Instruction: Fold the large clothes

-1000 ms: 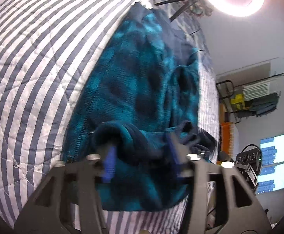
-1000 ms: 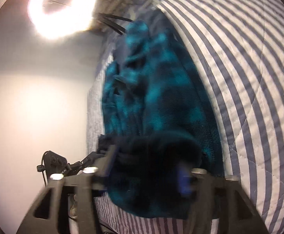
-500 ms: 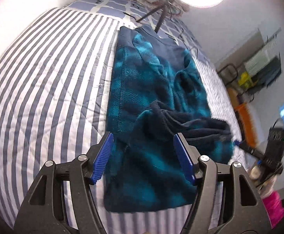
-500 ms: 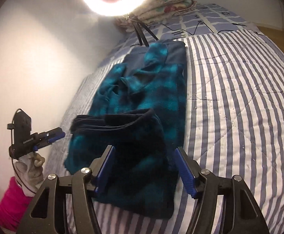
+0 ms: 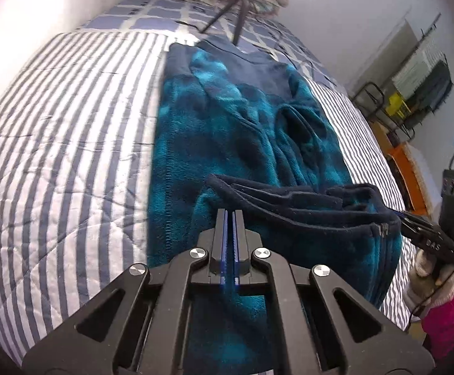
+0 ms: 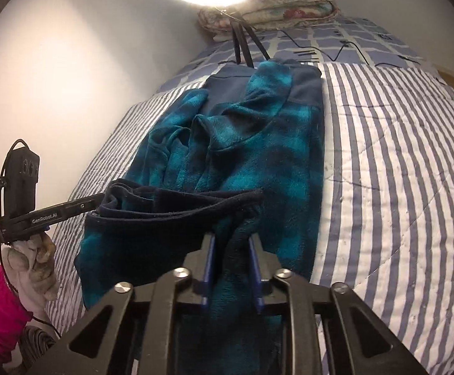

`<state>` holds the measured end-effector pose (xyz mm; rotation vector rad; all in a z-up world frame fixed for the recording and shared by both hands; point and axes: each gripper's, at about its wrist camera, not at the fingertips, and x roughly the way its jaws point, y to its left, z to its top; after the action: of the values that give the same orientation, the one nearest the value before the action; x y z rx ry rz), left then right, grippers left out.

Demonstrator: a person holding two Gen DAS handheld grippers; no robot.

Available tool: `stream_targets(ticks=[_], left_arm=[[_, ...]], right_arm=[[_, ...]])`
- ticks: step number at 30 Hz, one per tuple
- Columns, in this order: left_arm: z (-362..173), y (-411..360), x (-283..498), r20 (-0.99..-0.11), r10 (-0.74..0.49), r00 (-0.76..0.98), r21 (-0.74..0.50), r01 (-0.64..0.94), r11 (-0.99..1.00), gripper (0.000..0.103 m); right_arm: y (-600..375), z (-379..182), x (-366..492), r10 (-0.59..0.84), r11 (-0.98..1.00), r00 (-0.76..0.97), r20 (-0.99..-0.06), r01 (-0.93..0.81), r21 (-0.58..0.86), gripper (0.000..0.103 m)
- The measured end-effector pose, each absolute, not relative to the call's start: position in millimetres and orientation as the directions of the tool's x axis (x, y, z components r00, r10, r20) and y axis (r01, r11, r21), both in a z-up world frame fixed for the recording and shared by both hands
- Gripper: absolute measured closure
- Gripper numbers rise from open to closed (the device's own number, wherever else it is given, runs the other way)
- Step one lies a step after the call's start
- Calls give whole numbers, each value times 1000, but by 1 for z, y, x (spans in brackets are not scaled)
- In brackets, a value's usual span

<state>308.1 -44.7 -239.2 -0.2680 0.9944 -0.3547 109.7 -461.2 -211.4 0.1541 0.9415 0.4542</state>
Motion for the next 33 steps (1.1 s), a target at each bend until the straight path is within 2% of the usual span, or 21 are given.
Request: stream_targets(ticks=[4, 6, 8, 10, 11, 12, 16, 17, 18, 21, 24, 28, 31, 33], left_arm=[[-252, -33, 314, -789, -311, 530, -318, 81, 945, 103], [-261, -22, 317, -780, -363, 509, -393, 52, 918, 103], [-260, -11, 314, -750, -419, 512, -461, 50, 886, 103], [-256, -7, 311, -727, -463, 507, -495, 79, 865, 96], [-255, -7, 310, -723, -475, 501, -500, 94, 861, 87], [-254, -8, 309, -721, -481, 499, -497, 112, 861, 86], [-256, -22, 312, -728, -488, 482, -481, 147, 864, 86], [-257, -26, 314, -729, -488, 481, -478, 153, 865, 89], [-259, -29, 315, -740, -474, 478, -463, 148, 874, 97], [-250, -23, 305, -733, -437, 521, -462, 90, 882, 99], [-240, -13, 293, -714, -395, 579, -445, 62, 894, 99], [-272, -24, 314, -806, -292, 514, -328, 23, 944, 98], [-266, -30, 313, -812, -256, 525, -282, 31, 959, 94], [-260, -24, 312, -801, -276, 530, -313, 22, 950, 93]], right_arm=[[-460, -214, 114, 360, 928, 520, -775, -285, 240, 92], [-460, -227, 121, 302, 949, 503, -810, -241, 205, 92], [-459, -229, 121, 308, 947, 504, -807, -239, 212, 91], [-461, -224, 118, 339, 938, 513, -789, -245, 244, 91], [-463, -221, 117, 347, 936, 515, -784, -248, 251, 90], [-465, -220, 117, 351, 934, 515, -782, -251, 254, 90], [-466, -218, 114, 362, 930, 514, -778, -251, 267, 89], [-466, -218, 114, 365, 930, 514, -777, -249, 272, 89], [-465, -219, 114, 364, 930, 515, -776, -246, 273, 89], [-460, -214, 112, 355, 933, 524, -774, -251, 258, 90], [-459, -203, 105, 350, 933, 556, -754, -278, 229, 91], [-461, -228, 124, 271, 959, 515, -813, -214, 184, 92], [-453, -238, 128, 228, 968, 506, -832, -210, 137, 86], [-455, -232, 125, 224, 970, 513, -829, -195, 142, 83]])
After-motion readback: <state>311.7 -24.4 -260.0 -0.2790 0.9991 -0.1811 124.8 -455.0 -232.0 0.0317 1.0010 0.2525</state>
